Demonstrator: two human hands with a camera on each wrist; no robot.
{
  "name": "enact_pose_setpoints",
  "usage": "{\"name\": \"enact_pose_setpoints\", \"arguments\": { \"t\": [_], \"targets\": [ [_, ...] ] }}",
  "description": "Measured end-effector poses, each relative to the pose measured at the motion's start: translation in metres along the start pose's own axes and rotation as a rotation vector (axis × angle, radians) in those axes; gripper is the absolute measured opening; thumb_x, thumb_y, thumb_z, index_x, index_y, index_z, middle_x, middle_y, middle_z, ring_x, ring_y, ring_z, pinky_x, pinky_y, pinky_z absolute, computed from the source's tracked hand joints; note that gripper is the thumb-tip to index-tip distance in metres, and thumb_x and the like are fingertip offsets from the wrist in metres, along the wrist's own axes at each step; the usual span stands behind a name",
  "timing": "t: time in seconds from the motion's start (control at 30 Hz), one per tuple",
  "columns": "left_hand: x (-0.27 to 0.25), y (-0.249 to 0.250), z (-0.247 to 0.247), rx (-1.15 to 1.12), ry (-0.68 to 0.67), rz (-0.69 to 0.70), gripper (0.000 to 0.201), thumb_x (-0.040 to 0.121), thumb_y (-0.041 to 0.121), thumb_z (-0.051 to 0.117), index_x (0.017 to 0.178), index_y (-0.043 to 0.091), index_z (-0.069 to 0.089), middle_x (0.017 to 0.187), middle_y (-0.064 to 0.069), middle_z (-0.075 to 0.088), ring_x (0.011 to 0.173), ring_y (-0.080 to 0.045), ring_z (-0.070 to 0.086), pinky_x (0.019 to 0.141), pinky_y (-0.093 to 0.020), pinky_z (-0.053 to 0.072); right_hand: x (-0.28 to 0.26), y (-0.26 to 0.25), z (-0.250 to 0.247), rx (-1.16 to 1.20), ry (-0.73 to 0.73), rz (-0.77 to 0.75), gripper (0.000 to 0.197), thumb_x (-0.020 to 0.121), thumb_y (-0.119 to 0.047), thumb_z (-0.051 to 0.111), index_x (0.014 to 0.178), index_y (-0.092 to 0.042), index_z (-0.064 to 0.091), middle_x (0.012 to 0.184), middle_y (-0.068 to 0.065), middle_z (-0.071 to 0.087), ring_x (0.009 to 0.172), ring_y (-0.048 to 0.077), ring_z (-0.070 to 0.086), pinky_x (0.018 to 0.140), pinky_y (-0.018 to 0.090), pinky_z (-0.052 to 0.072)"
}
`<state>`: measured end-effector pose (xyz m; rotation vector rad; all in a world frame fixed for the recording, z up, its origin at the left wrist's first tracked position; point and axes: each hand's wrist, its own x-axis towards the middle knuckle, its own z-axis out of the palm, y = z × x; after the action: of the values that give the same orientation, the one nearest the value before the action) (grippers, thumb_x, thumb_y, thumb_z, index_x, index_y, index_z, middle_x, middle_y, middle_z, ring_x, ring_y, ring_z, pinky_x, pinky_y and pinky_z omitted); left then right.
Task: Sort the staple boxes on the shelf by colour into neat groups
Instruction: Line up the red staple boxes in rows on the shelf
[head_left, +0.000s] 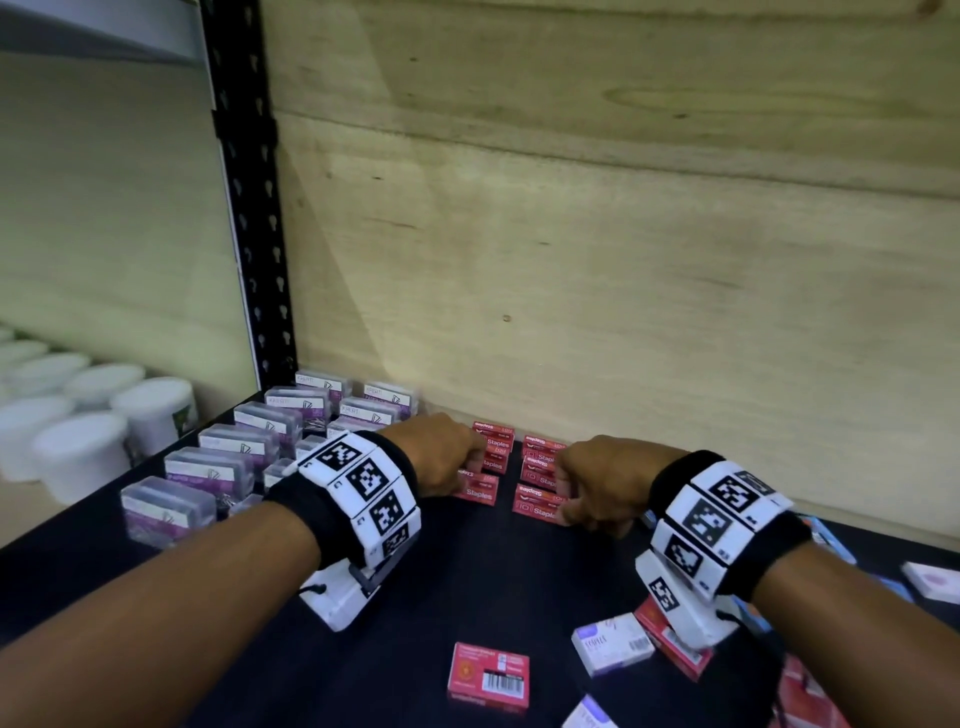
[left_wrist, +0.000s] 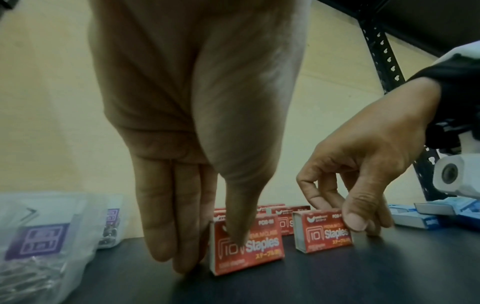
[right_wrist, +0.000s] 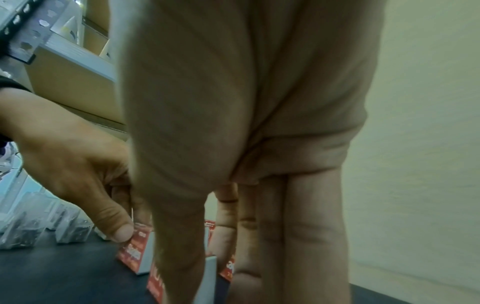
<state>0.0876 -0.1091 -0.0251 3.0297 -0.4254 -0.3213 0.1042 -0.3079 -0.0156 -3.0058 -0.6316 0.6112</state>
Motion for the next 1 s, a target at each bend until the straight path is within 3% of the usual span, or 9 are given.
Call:
{"name": "enact_pose_setpoints", "arguments": {
  "t": [0.17, 0.3, 0.43, 0.57, 0.7, 0.77, 0.9, 1.0],
  "targets": [
    [0.007, -0.001, 0.003, -0.018, -0.009, -0.017, 0.04, 0.095, 0.024, 0.062, 0.133, 0.025, 0.052, 0.13, 0.0, 0.059, 0.116, -0.021, 0.057, 0.1, -0.034, 0.046, 0.0, 0.0, -0.002, -0.02, -0.001, -0.006, 0.016, 0.089, -0.036, 0.07, 0.096, -0.025, 0.06, 0.076, -0.006, 0.069, 0.052, 0.003, 0.058, 0.063, 0.023, 0.048],
    [0.005, 0.002, 0.001, -0.005, -0.031, -0.003, 0.035, 0.096, 0.025, 0.061, 0.13, 0.023, 0.052, 0.125, -0.001, 0.06, 0.111, -0.022, 0.057, 0.095, -0.033, 0.044, 0.001, 0.005, -0.003, 0.001, -0.041, 0.001, 0.016, 0.09, -0.027, 0.068, 0.09, -0.03, 0.052, 0.074, -0.008, 0.067, 0.061, 0.013, 0.067, 0.063, 0.023, 0.05],
    [0.004, 0.003, -0.001, -0.001, -0.064, 0.011, 0.032, 0.097, 0.03, 0.059, 0.128, 0.024, 0.052, 0.122, -0.001, 0.06, 0.108, -0.021, 0.057, 0.093, -0.033, 0.043, 0.002, 0.006, -0.003, 0.056, -0.053, -0.018, 0.007, 0.095, -0.025, 0.062, 0.093, -0.028, 0.056, 0.084, -0.005, 0.074, 0.06, 0.011, 0.068, 0.066, 0.025, 0.055],
    [0.006, 0.007, -0.002, 0.028, -0.081, 0.018, 0.033, 0.097, 0.033, 0.058, 0.128, 0.025, 0.05, 0.11, -0.001, 0.061, 0.093, -0.018, 0.056, 0.09, -0.035, 0.047, 0.003, 0.003, -0.002, 0.032, -0.046, -0.028, 0.002, 0.096, -0.026, 0.061, 0.096, -0.027, 0.059, 0.087, -0.004, 0.074, 0.059, 0.01, 0.067, 0.073, 0.028, 0.058],
    [0.009, 0.009, -0.003, 0.06, -0.086, 0.02, 0.041, 0.097, 0.033, 0.057, 0.136, 0.025, 0.048, 0.122, -0.004, 0.061, 0.105, -0.022, 0.059, 0.095, -0.036, 0.047, 0.005, 0.001, -0.002, 0.01, -0.047, -0.023, 0.003, 0.097, -0.022, 0.059, 0.098, -0.025, 0.06, 0.088, -0.003, 0.075, 0.055, 0.008, 0.063, 0.072, 0.027, 0.057],
    [0.008, 0.009, -0.003, 0.061, -0.089, 0.027, 0.04, 0.098, 0.033, 0.057, 0.136, 0.025, 0.048, 0.122, -0.004, 0.061, 0.1, -0.021, 0.057, 0.091, -0.034, 0.046, 0.005, 0.001, -0.002, 0.013, -0.049, -0.019, 0.004, 0.097, -0.022, 0.059, 0.099, -0.025, 0.06, 0.089, -0.002, 0.075, 0.056, 0.009, 0.064, 0.071, 0.026, 0.057],
    [0.01, 0.008, -0.002, 0.062, -0.075, 0.023, 0.035, 0.097, 0.034, 0.057, 0.13, 0.023, 0.05, 0.105, -0.001, 0.059, 0.088, -0.016, 0.052, 0.081, -0.03, 0.043, 0.003, 0.0, -0.003, -0.036, -0.049, -0.024, 0.013, 0.094, -0.026, 0.064, 0.105, -0.029, 0.058, 0.087, -0.007, 0.068, 0.057, 0.007, 0.062, 0.065, 0.023, 0.054],
    [0.012, 0.005, -0.002, 0.046, -0.073, 0.005, 0.035, 0.097, 0.032, 0.059, 0.129, 0.023, 0.051, 0.112, -0.001, 0.061, 0.097, -0.019, 0.058, 0.089, -0.033, 0.047, 0.001, -0.003, -0.003, -0.052, -0.053, -0.005, 0.023, 0.09, -0.038, 0.068, 0.108, -0.03, 0.056, 0.087, -0.009, 0.064, 0.061, 0.008, 0.061, 0.07, 0.026, 0.055]
  ]
}}
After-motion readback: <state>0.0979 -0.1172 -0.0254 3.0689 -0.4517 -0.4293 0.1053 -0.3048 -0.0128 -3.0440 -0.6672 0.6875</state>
